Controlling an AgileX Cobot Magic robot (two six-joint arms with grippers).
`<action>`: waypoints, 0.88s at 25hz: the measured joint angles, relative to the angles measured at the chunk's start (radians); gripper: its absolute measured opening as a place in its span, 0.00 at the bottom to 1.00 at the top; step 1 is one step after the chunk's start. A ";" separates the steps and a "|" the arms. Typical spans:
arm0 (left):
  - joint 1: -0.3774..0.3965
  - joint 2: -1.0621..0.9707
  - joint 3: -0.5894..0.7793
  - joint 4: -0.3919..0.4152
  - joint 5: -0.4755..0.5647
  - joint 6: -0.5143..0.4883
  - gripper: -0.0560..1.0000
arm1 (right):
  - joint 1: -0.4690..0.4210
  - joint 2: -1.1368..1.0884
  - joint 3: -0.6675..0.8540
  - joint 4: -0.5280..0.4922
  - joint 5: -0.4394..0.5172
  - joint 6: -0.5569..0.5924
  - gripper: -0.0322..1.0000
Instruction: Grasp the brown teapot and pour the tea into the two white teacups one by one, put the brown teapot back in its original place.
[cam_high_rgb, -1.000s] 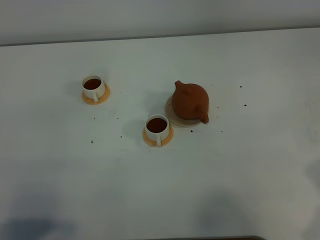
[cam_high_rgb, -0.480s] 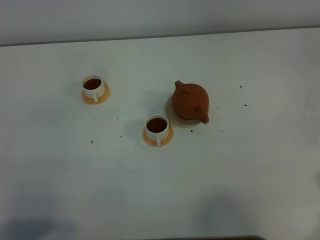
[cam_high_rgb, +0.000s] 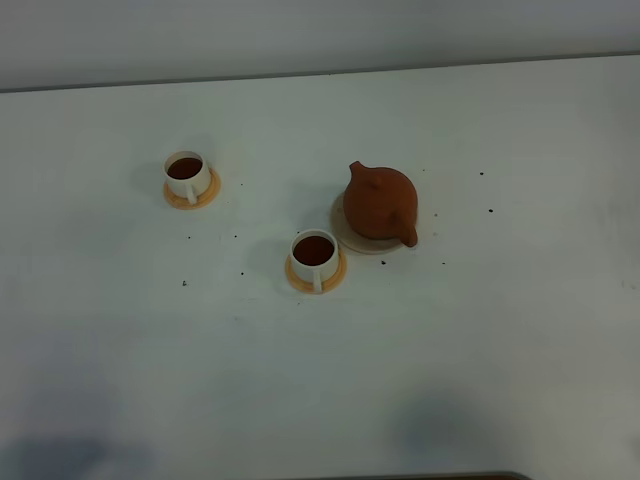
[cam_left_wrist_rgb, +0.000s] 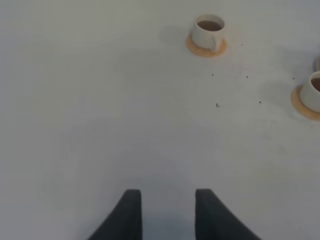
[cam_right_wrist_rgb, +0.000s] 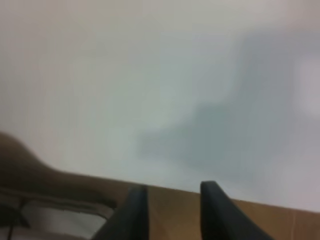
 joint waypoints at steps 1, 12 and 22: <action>0.000 0.000 0.000 0.000 0.000 0.000 0.30 | -0.031 -0.010 0.000 0.000 0.000 0.000 0.27; 0.000 0.000 0.000 0.000 0.000 0.000 0.30 | -0.262 -0.185 0.000 0.000 0.001 -0.003 0.27; 0.000 0.000 0.000 0.000 0.000 0.000 0.30 | -0.269 -0.312 0.001 0.007 0.000 -0.015 0.27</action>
